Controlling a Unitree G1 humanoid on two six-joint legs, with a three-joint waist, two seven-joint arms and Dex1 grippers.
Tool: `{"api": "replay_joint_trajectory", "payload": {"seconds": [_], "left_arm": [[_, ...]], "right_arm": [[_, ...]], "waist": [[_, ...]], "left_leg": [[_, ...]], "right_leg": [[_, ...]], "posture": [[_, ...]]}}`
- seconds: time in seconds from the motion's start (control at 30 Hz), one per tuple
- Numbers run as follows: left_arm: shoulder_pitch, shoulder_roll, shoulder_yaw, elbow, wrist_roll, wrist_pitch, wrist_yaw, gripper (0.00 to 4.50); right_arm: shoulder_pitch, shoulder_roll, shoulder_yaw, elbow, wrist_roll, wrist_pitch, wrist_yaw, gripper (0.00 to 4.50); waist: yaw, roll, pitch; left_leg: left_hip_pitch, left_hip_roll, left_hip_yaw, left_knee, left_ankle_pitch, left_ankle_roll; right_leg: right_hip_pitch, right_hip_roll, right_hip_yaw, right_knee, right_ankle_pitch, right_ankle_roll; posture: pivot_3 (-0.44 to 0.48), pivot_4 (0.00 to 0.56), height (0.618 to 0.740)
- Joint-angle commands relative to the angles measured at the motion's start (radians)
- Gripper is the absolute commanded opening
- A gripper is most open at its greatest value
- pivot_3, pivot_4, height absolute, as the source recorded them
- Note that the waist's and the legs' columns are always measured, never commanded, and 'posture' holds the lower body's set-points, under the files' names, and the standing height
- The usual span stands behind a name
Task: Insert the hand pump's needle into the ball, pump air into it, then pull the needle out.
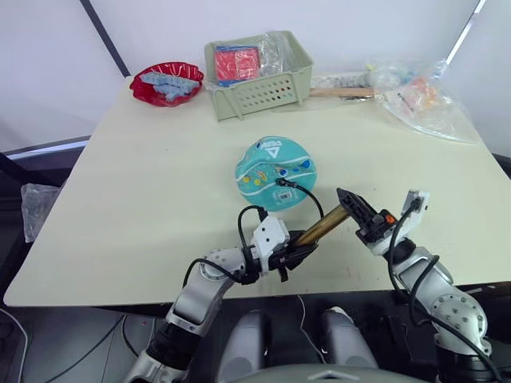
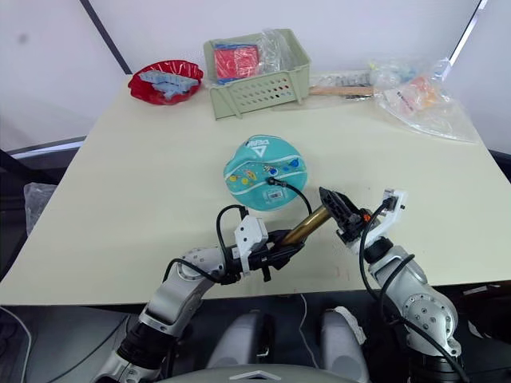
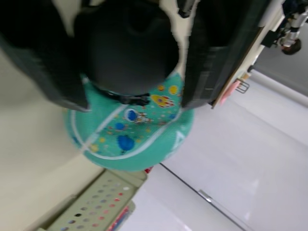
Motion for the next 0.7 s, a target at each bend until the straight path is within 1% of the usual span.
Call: {"api": "replay_joint_trajectory", "payload": {"seconds": [0.03,0.27,0.33,0.37,0.43,0.47,0.5,0.53,0.57,0.63,0.7], "left_arm": [[0.001,-0.004,0.007,-0.022,-0.007,-0.001,0.003,1.0],[0.008,0.004,0.014,-0.017,-0.009,-0.006,-0.003,1.0],[0.009,0.004,0.023,-0.016,-0.026,-0.001,-0.011,2.02],[0.008,0.004,0.028,-0.016,-0.033,0.001,-0.016,2.28],[0.006,0.007,0.037,-0.018,-0.046,0.004,-0.031,3.12],[0.005,0.01,0.04,-0.018,-0.05,0.004,-0.037,3.35],[0.005,0.015,0.044,-0.017,-0.055,0.004,-0.044,3.89],[0.005,0.025,0.047,-0.016,-0.06,0.005,-0.055,4.2],[0.003,0.033,0.05,-0.015,-0.064,0.004,-0.067,4.36],[0.001,0.053,0.056,-0.016,-0.079,0.006,-0.099,4.36],[-0.002,0.09,0.056,-0.03,-0.115,0.04,-0.164,4.36]], "right_arm": [[-0.007,0.005,-0.002,-0.039,0.014,-0.019,0.029,1.67],[-0.005,-0.008,0.003,-0.042,-0.004,-0.016,0.056,1.67],[-0.008,-0.017,0.008,-0.044,-0.011,-0.01,0.063,1.67],[-0.012,-0.023,0.011,-0.046,-0.023,-0.014,0.072,1.67],[-0.02,-0.032,0.017,-0.05,-0.046,-0.023,0.085,1.67],[-0.024,-0.036,0.02,-0.051,-0.053,-0.024,0.092,1.67],[-0.028,-0.04,0.021,-0.053,-0.058,-0.024,0.097,1.67],[-0.031,-0.047,0.025,-0.057,-0.067,-0.024,0.106,1.67],[-0.034,-0.056,0.029,-0.061,-0.078,-0.023,0.114,1.67],[-0.044,-0.076,0.04,-0.07,-0.099,-0.023,0.136,1.67],[-0.062,-0.105,0.057,-0.083,-0.128,-0.02,0.162,1.67]], "waist": [[0.0,0.0,0.0],[0.0,0.0,0.0],[0.0,0.0,0.0],[0.0,0.0,0.0],[0.0,0.0,0.0],[0.0,0.0,0.0],[0.0,0.0,0.0],[0.0,0.0,0.0],[0.0,0.0,0.0],[0.0,0.0,0.0],[-0.001,0.0,0.0]], "left_leg": [[0.0,0.0,0.0,0.0,0.0,0.0],[0.0,0.0,0.0,0.0,0.0,0.0],[0.0,0.0,0.0,0.0,0.0,0.0],[0.0,0.0,0.0,0.0,0.0,0.0],[0.0,0.0,0.0,0.0,0.0,0.0],[0.0,0.0,0.0,0.0,0.0,0.0],[0.0,0.0,0.0,0.0,0.0,0.0],[0.0,0.0,0.0,0.0,0.0,0.0],[0.0,0.0,0.0,0.0,0.0,0.0],[0.0,0.0,0.0,0.0,0.0,0.0],[0.0,0.0,0.0,0.0,0.0,0.0]], "right_leg": [[0.0,0.0,0.0,0.0,0.0,0.0],[0.0,0.0,0.0,0.0,0.0,0.0],[0.0,0.0,0.0,0.0,0.0,0.0],[0.0,0.0,0.0,0.0,0.0,0.0],[0.0,0.0,0.0,0.0,0.0,0.0],[0.0,0.0,0.0,0.0,0.0,0.0],[0.0,0.0,0.0,0.0,0.0,0.0],[0.0,0.0,0.0,0.0,0.0,0.0],[0.0,0.0,0.0,0.0,0.0,0.0],[0.0,0.0,0.0,0.0,0.0,0.0],[0.0,0.0,0.0,0.0,0.0,0.0]], "posture": [[0.0,0.15,0.738],[0.0,0.15,0.738],[0.0,0.15,0.738],[0.0,0.15,0.738],[0.0,0.15,0.738],[0.0,0.15,0.738],[0.0,0.15,0.738],[0.0,0.15,0.738],[0.0,0.15,0.738],[0.0,0.15,0.738],[0.0,0.15,0.738]]}}
